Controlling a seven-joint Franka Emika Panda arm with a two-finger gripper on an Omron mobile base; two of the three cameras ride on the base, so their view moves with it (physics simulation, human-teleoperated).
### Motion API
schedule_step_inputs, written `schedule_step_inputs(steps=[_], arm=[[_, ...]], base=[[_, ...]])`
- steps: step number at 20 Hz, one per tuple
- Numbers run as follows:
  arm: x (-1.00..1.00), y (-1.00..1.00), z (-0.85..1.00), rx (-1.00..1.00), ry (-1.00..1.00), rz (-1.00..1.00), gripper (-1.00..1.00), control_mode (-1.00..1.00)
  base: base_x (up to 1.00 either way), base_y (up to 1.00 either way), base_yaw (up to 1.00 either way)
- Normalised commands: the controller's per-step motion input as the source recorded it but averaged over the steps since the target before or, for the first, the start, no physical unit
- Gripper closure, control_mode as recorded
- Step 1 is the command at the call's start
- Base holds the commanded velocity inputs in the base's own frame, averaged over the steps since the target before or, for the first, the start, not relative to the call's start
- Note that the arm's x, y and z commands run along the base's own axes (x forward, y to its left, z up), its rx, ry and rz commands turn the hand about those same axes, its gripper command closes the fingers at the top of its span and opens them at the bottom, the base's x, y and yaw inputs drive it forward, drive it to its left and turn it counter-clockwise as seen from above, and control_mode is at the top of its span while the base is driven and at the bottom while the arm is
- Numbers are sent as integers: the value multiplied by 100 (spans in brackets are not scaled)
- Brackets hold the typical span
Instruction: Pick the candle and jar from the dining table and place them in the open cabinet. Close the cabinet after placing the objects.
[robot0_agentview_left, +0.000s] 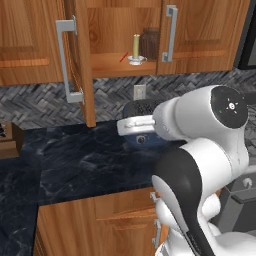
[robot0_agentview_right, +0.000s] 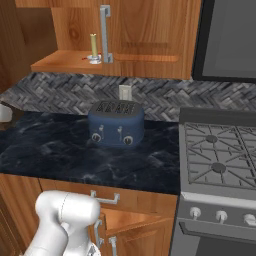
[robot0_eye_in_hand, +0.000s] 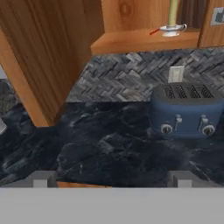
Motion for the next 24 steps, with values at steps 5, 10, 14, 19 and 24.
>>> schedule_step_inputs(steps=[5,10,14,19,24], arm=[[-8,42,0,-29,-1,13,-100,-100],[-9,42,0,-28,-10,15,-100,-100],[-16,36,0,-22,-19,14,-100,-100],[-20,21,0,-11,-18,11,-100,-100],[1,34,1,-7,-7,5,-100,-100]], base=[[0,0,0],[0,0,0],[0,0,0],[0,0,0],[0,0,0]])
